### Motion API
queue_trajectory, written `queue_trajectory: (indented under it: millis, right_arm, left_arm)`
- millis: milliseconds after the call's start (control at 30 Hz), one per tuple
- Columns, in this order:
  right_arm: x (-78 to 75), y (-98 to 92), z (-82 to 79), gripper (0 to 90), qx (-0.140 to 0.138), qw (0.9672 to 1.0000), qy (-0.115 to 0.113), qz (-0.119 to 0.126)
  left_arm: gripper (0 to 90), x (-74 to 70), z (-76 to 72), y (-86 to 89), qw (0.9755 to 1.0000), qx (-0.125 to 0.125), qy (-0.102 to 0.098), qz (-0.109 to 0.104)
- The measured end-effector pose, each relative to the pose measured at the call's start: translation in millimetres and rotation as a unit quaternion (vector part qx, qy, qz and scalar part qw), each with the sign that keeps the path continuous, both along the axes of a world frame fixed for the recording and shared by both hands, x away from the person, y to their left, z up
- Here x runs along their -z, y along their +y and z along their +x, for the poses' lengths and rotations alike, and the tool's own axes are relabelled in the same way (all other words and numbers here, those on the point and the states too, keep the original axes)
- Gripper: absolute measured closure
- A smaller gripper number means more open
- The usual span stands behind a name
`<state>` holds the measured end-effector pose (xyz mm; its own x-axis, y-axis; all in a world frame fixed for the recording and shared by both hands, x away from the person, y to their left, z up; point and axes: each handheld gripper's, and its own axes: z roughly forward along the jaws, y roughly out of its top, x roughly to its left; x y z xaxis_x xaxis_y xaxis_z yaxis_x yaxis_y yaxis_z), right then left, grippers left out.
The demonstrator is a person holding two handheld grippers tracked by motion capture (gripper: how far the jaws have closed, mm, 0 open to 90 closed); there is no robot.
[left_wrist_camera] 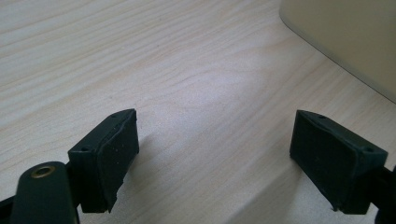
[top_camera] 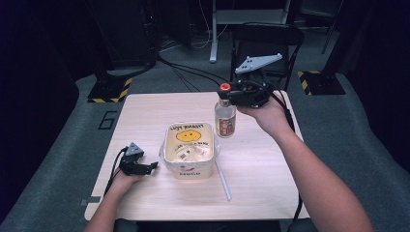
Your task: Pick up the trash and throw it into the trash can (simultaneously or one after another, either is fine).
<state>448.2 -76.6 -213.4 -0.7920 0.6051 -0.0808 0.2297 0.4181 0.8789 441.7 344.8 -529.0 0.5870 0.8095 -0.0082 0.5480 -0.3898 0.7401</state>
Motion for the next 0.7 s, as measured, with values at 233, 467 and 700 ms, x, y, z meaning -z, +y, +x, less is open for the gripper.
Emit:
queue_trajectory:
  millis: [233,467,700]
  right_arm:
    - [-3.1,7.8,1.1,61.8,-0.009,0.9999,-0.004,0.003]
    - [-4.5,15.4,2.6,61.8,-0.016,0.9998,-0.004,0.007]
    - [-6.9,25.5,2.0,61.8,-0.028,0.9995,-0.008,0.008]
  left_arm:
    - [15.4,0.0,0.0,0.0,1.0,0.0,0.0,0.0]
    - [15.4,0.1,0.1,0.0,1.0,0.0,-0.001,-0.001]
    - [15.4,0.0,0.1,0.0,1.0,0.0,-0.001,0.0]
